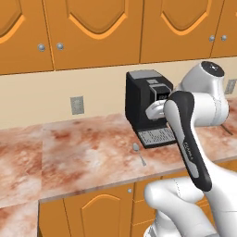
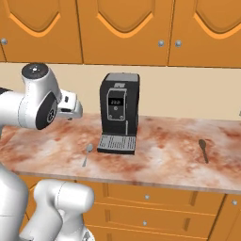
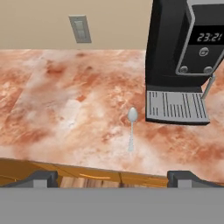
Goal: Organize the utensils by type. Pick up the wooden spoons from the counter and place them in the open cabinet. Then pick up the metallic utensils from the counter and place them in the open drawer.
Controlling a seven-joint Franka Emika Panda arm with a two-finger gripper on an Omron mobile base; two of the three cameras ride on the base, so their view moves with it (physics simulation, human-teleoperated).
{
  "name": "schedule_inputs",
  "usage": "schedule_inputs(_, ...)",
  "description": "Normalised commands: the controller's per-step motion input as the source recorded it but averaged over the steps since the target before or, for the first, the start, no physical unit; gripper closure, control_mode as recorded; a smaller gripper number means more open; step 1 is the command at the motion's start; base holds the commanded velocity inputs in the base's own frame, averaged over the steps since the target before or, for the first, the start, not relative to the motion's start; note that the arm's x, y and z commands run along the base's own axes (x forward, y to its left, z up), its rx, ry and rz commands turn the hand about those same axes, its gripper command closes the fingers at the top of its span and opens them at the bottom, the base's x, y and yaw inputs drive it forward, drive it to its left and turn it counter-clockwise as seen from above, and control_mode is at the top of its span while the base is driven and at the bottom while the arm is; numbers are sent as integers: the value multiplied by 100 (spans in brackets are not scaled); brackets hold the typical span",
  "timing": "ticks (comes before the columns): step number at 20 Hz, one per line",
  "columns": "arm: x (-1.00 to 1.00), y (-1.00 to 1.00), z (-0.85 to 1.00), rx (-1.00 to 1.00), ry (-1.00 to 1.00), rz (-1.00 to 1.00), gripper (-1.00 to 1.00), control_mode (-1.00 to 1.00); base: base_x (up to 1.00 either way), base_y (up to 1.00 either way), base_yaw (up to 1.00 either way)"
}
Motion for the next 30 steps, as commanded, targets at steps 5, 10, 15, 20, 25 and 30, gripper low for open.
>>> schedule_inputs(5,0,0,0,0,0,0,-100,100,-9,0,0)
schedule_inputs(10,18,1,-59,0,33,0,-100,-100,0,0,0)
schedule_inputs(15,7,0,-58,0,29,0,-100,-100,0,0,0)
schedule_inputs(20,8,2,-50,0,17,0,-100,-100,0,0,0)
schedule_inputs(25,25,0,-69,-9,5,0,-100,-100,0,0,0)
schedule_inputs(30,65,0,-73,-3,-1,-1,-100,-100,0,0,0)
